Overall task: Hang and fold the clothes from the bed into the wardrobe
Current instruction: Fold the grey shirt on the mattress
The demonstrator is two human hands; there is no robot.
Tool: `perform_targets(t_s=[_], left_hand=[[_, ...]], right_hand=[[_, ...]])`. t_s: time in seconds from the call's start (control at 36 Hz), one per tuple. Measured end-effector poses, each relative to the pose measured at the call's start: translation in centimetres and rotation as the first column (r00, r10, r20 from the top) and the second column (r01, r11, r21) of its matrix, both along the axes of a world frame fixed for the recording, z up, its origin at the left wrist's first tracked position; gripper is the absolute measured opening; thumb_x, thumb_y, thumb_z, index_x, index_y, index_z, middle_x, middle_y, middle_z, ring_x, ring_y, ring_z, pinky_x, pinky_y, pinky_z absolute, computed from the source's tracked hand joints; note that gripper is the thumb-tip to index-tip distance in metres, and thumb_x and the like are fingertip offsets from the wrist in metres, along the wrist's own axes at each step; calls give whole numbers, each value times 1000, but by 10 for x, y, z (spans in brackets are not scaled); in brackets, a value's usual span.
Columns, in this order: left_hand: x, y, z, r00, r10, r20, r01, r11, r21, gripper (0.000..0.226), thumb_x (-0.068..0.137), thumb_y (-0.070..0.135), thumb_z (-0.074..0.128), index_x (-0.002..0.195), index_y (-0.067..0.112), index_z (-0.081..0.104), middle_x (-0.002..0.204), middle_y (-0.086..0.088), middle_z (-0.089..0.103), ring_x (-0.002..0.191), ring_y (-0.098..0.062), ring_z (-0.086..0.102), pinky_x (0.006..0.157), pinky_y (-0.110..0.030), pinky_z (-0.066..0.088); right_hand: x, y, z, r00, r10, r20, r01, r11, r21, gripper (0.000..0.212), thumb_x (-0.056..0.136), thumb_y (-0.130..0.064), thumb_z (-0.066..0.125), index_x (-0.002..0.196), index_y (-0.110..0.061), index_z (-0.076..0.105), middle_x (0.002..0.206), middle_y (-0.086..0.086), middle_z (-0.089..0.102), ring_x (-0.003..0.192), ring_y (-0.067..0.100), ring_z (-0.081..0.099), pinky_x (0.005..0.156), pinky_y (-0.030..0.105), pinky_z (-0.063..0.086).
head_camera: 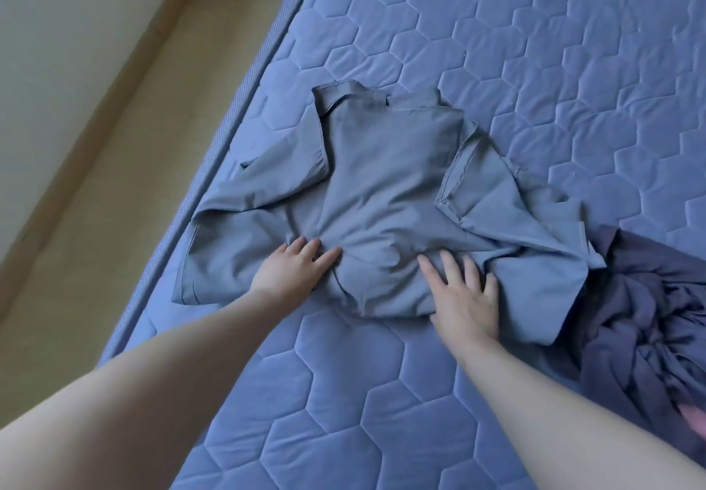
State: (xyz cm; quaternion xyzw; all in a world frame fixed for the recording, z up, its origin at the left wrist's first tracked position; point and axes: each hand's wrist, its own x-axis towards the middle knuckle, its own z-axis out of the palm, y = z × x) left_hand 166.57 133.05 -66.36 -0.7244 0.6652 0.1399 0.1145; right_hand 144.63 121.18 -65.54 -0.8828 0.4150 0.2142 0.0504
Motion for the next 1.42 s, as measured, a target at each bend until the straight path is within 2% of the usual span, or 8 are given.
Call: perform_targets(t_s=[0.08,0.19,0.56,0.67,0.86,1.11,1.25,1.42], left_hand=[[-3,-11,8,996,81,-28,-80,995,54,46,88,7,40,132,17,46,110,-9,60,91,-32,64,62,-36,51],[-5,-9,26,999,44,25,-48,973,224,52,96,20,38,146,27,25,135,0,49,114,-28,54,82,-35,43],[-49,82,64,988,6,-156,85,819,568,48,94,6,34,137,23,43,128,-11,54,113,-30,53,86,-33,42],[-68,116,64,978,10,-206,132,741,658,43,94,8,36,134,20,46,129,-12,53,116,-30,51,92,-36,43],[-76,139,61,934,246,-260,76,573,816,83,73,50,72,143,34,30,140,0,44,126,-23,44,101,-34,39],[-80,106,63,836,549,-9,-524,801,289,28,89,21,47,114,16,35,113,-6,54,93,-30,60,62,-32,39],[-70,113,45,746,633,206,-666,708,236,71,89,7,38,148,14,-1,111,-6,57,89,-26,63,59,-28,39],[-45,111,47,718,661,218,-696,681,228,22,90,4,33,106,13,45,106,-7,62,95,-29,60,63,-30,37]], right_hand=[[2,-7,-3,998,-38,58,35,998,56,56,93,-15,17,145,-31,28,144,-2,40,129,24,37,99,37,33],[-1,-7,7,990,-69,119,59,995,86,50,91,-6,36,135,-28,44,127,-2,57,118,25,46,92,33,35],[-45,81,60,1000,9,0,-8,916,402,47,91,-7,38,130,-29,51,119,9,58,119,26,46,95,29,35],[-64,118,68,997,22,-71,17,865,502,43,87,-2,38,119,-25,55,79,6,42,115,27,49,81,29,34],[-85,136,66,992,34,-124,59,740,670,53,84,-34,54,135,-35,40,138,-4,47,128,20,42,99,29,36],[-83,105,60,965,-243,-97,260,923,284,64,93,-28,44,146,-20,9,127,5,55,109,26,59,76,30,45],[-75,95,51,977,-169,-131,194,956,218,23,94,-9,38,113,-20,45,114,7,65,104,26,62,67,27,38],[-73,50,64,695,-693,194,661,721,208,28,100,-23,34,114,-13,55,111,24,61,103,41,58,78,38,44]])
